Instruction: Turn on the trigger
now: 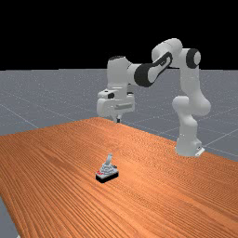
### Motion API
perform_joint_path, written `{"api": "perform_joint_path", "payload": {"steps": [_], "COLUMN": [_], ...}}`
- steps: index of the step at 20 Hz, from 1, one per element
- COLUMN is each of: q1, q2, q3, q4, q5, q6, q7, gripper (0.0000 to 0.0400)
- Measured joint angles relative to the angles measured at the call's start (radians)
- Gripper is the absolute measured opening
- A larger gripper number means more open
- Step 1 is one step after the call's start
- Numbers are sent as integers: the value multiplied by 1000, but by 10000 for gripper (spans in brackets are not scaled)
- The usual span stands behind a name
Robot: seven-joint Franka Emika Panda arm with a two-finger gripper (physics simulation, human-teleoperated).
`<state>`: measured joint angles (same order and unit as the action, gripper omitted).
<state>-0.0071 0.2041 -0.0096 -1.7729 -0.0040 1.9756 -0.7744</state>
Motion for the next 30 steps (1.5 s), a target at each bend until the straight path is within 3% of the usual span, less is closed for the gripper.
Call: {"api": "perform_joint_path", "payload": {"steps": [3,4,5,7,8,9,10,11,12,14,15,16,17,18,22,23,24,28,30], "q1": [-1,-2,-24,-28,-10,-10,24,29,-4,-3,-17,-31,-20,3,-6,-27,-7,-8,-16], "q2": [0,-17,5,11,-26,-12,27,35,-8,3,41,52,58,71,152,131,131,46,-4], "q3": [0,0,10,11,2,2,-18,-21,0,0,10,20,12,-6,1,19,2,1,7], "q4": [-3,-38,-8,-23,-126,-128,-75,-84,-208,-196,-129,-134,-145,-157,-153,-207,-190,-311,-399], "q5": [-8,0,107,119,28,27,-124,-135,7,5,62,111,67,-19,14,72,17,15,50], "q6": [4,55,7,28,202,203,108,123,353,318,205,215,240,274,308,360,272,282,391], "q7": [-8,-13,-85,-94,-34,-34,76,86,-18,-17,-60,-98,-65,2,-24,-73,-26,-27,-58], "gripper": [0,0,0,0,0,0,0,0,0,0,0,0,0,0,0,0,0,0,0]}}
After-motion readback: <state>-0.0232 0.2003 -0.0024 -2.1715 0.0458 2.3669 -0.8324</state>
